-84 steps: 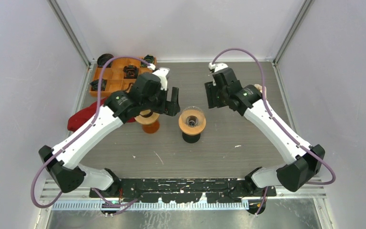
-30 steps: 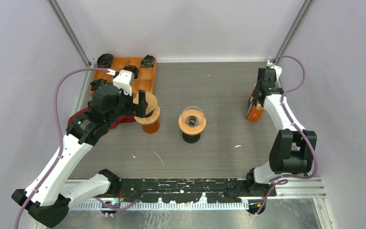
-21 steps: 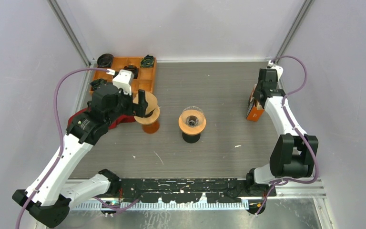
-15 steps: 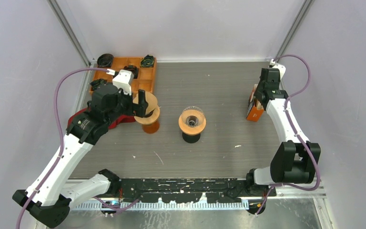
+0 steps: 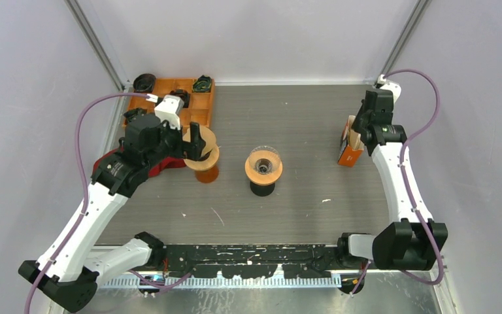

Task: Place the coffee filter in the dripper
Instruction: Pick up a coffee filter from the coffee filter holder, then place the coffee filter in the coffee dripper.

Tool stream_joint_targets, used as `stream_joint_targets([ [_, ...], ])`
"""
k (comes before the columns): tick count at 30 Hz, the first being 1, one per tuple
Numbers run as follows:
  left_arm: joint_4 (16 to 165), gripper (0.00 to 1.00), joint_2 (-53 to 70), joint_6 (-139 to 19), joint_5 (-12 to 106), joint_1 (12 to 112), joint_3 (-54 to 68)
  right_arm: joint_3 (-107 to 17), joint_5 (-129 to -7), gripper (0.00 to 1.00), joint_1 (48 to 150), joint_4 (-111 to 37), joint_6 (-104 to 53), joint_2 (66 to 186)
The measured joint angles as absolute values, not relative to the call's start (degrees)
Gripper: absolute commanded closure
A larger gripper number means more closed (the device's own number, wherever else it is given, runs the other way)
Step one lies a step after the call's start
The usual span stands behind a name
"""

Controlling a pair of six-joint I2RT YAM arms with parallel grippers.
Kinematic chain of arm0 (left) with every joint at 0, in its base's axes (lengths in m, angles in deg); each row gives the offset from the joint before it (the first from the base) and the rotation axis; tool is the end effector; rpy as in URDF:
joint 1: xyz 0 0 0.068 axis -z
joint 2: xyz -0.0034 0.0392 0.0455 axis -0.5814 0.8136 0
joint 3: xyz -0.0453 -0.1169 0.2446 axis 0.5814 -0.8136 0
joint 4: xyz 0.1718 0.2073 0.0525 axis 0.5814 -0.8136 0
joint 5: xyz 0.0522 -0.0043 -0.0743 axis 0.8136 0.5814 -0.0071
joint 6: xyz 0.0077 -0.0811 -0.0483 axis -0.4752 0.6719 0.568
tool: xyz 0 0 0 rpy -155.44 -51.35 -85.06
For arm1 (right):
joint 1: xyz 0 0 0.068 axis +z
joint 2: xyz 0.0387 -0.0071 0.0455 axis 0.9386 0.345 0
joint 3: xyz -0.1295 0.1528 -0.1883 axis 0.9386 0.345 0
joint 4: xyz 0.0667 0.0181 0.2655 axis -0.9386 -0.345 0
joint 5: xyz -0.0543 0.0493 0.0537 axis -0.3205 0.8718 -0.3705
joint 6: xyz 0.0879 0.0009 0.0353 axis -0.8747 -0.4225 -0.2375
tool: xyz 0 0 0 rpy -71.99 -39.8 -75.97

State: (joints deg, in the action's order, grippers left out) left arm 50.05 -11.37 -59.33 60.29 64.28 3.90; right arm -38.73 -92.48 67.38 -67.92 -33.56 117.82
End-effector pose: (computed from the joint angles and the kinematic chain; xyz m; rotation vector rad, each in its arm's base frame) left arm 0.2232 -0.1140 0.3843 0.2437 2.0111 -0.3647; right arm 0.3289 -0.0395 0.3222 0.4901 2.1055 -0.2062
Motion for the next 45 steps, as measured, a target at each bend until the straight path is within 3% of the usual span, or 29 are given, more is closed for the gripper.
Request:
stream_joint_targets([
  [27, 51.9, 0.01, -8.0, -48.9, 42.6, 64.3, 3.9, -47.7, -77.7, 0.99, 93.0, -74.1, -32.2, 111.6],
  [45, 63.8, 0.0, 0.1, -38.3, 33.4, 64.3, 3.7, -47.9, -62.0, 0.99, 97.1, -67.3, -35.7, 107.2],
])
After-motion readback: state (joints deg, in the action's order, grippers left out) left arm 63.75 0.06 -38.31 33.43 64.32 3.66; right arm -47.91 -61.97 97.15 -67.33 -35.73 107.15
